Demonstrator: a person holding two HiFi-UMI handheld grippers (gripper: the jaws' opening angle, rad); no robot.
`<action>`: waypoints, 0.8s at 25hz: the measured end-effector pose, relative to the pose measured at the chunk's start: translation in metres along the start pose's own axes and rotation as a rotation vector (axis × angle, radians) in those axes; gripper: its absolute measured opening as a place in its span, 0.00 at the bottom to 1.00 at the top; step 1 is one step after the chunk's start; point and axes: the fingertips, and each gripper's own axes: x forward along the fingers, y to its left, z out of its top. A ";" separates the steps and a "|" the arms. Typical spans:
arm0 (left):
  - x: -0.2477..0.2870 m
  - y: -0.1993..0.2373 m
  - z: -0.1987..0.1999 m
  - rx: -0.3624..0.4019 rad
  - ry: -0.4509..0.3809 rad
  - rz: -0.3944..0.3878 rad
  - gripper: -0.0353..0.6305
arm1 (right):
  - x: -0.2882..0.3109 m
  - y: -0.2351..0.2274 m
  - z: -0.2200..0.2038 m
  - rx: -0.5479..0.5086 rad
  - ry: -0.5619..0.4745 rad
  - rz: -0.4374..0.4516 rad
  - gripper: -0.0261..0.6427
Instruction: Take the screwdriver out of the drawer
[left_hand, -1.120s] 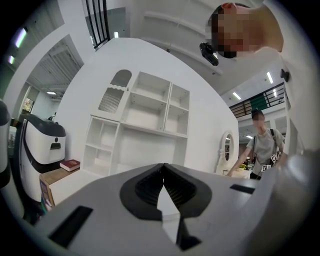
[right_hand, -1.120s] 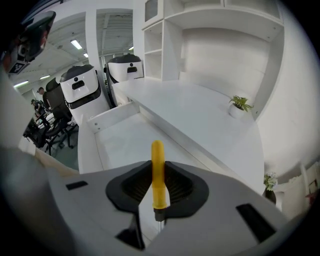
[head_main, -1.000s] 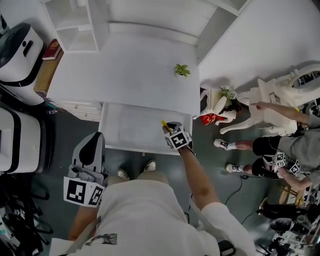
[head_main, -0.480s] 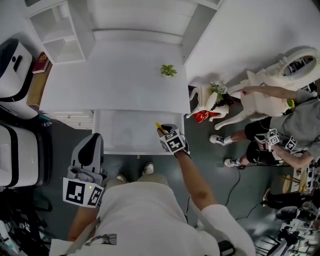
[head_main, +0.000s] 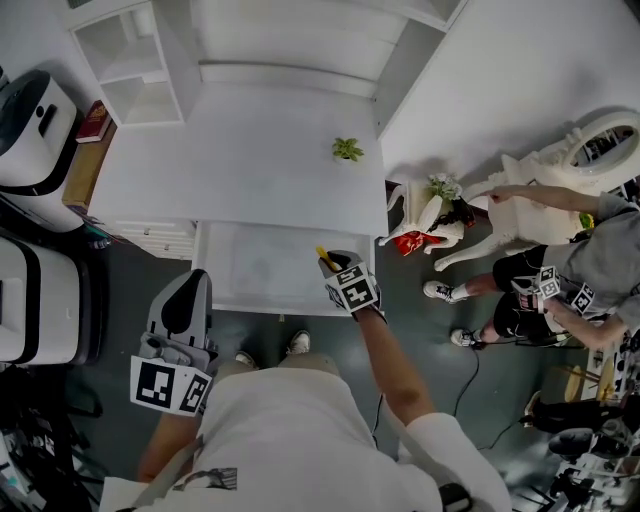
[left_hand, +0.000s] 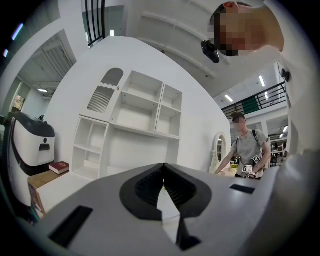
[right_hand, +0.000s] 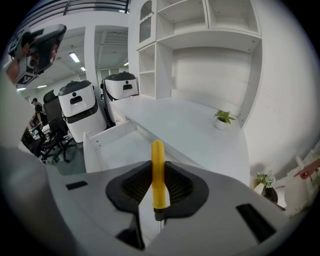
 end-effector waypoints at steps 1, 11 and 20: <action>0.000 0.001 0.000 0.001 -0.002 0.003 0.08 | -0.002 -0.002 0.003 0.011 -0.012 -0.001 0.17; -0.004 0.007 0.008 0.004 -0.032 0.029 0.08 | -0.056 -0.013 0.064 0.127 -0.236 -0.021 0.17; -0.002 0.001 0.017 0.015 -0.064 0.021 0.08 | -0.126 -0.021 0.114 0.163 -0.445 -0.044 0.17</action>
